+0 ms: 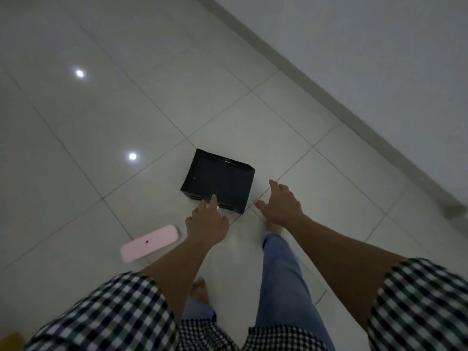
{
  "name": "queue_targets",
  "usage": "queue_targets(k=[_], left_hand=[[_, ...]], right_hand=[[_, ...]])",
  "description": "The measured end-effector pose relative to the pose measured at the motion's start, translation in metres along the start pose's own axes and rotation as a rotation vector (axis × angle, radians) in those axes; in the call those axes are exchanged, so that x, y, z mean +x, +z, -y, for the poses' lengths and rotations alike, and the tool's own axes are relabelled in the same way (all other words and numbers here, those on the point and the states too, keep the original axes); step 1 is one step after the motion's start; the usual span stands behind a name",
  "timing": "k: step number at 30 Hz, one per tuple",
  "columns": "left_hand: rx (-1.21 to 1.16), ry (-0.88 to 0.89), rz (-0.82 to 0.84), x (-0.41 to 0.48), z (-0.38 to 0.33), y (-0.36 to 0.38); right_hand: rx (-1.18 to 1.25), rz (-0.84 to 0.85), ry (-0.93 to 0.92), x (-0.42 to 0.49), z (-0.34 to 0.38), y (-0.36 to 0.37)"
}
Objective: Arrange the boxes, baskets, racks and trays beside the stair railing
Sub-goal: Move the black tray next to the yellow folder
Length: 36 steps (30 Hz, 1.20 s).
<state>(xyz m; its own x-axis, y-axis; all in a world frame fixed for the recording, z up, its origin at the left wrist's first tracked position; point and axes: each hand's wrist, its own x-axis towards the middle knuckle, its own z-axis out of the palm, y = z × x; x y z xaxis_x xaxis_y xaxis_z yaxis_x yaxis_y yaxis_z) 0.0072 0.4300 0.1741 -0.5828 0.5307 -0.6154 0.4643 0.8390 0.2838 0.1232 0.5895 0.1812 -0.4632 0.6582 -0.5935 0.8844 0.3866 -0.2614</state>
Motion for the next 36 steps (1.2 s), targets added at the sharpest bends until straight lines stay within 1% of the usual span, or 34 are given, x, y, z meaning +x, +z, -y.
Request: queue_targets(k=[2,5,7,9,14,18,21,24,28,31,34,36], left_hand=[[-0.067,-0.082,0.005,0.034,-0.014,0.008],[-0.225,-0.259,0.017,0.096,-0.04,0.023],[-0.377,-0.382,0.026,0.14,-0.053,0.034],[-0.565,-0.484,-0.001,0.185,-0.058,0.051],[-0.962,-0.73,-0.134,0.272,-0.043,0.121],[-1.145,-0.958,-0.179,0.318,-0.009,0.19],[-1.334,-1.071,-0.229,0.345,0.018,0.24],[-1.492,-1.054,-0.23,0.366,0.033,0.278],[-1.612,-0.949,-0.222,0.39,0.045,0.307],[-1.691,-0.898,-0.264,0.404,0.047,0.319],[-1.816,-0.891,-0.256,0.416,0.047,0.324],[-1.9,-0.889,-0.266,0.422,0.046,0.326]], right_hand=[[-0.014,0.037,-0.061,0.053,0.0,-0.013],[-0.032,0.1,-0.168,0.142,0.008,-0.021],[-0.051,0.14,-0.223,0.198,0.017,-0.016],[-0.068,0.187,-0.269,0.251,0.024,-0.002],[-0.108,0.284,-0.322,0.37,0.018,0.06],[-0.168,0.291,-0.344,0.44,0.001,0.12],[-0.193,0.31,-0.367,0.478,-0.013,0.168],[-0.157,0.28,-0.329,0.512,-0.023,0.199],[-0.213,0.23,-0.239,0.54,-0.033,0.214],[-0.27,0.211,-0.283,0.549,-0.034,0.217],[-0.247,0.254,-0.294,0.558,-0.029,0.217],[-0.163,0.325,-0.245,0.565,-0.024,0.217]])
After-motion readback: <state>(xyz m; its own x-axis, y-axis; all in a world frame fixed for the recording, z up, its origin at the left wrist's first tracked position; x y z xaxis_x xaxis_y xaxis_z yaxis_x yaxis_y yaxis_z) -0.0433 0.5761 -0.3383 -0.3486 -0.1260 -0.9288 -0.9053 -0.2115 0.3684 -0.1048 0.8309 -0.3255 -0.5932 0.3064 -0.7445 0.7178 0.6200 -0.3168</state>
